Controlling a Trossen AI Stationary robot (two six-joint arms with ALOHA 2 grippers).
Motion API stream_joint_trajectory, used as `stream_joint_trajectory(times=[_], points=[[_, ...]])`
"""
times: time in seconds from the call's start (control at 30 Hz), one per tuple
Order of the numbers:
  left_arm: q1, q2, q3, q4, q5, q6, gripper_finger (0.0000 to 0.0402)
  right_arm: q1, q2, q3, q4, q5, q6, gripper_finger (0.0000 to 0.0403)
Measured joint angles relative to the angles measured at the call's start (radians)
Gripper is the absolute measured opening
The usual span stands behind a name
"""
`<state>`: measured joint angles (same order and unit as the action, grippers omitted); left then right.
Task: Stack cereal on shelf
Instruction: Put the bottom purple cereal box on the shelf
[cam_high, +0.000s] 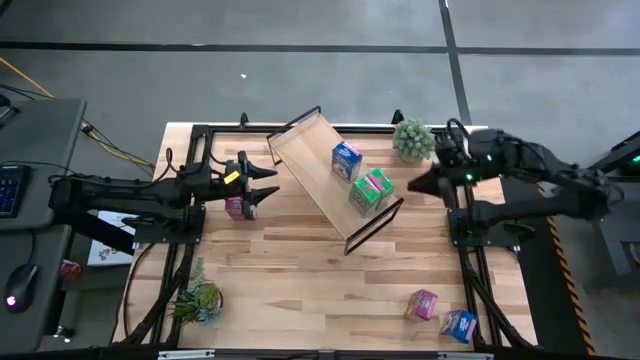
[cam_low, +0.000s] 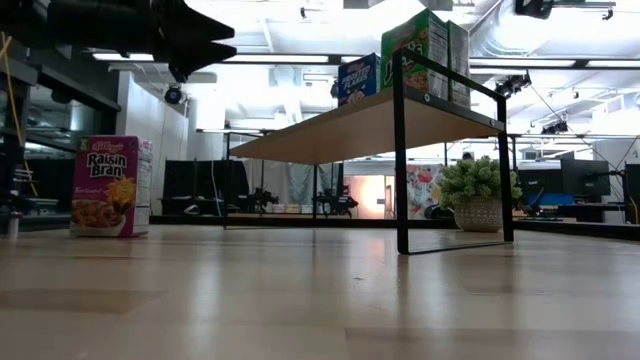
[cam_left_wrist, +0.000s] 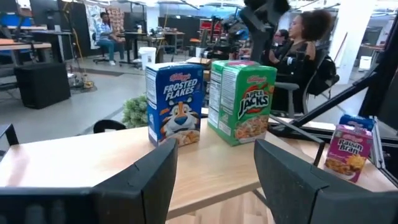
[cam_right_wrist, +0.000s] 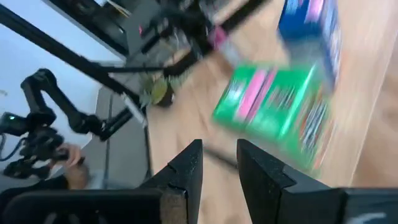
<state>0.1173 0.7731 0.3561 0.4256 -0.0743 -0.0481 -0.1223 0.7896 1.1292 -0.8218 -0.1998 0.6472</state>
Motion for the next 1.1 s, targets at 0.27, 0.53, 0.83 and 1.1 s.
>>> stream_joint_trajectory(times=[0.27,0.53,0.83,1.1], points=[[0.000,0.000,0.000,0.020,0.001,0.082,0.0202,0.527,0.180,0.102,-0.323,0.204,0.630,0.0092],[0.000,0.000,0.000,0.014,0.001,0.086,0.0203,0.859,0.353,0.108,-0.369,0.195,1.208,0.0092],[0.000,0.000,0.000,0.013,0.000,0.085,0.0204,1.026,0.496,0.108,-0.386,0.227,1.640,0.0092],[-0.001,0.001,0.000,-0.026,0.002,0.050,0.0204,0.970,0.653,0.195,-0.348,0.183,1.685,0.0092]])
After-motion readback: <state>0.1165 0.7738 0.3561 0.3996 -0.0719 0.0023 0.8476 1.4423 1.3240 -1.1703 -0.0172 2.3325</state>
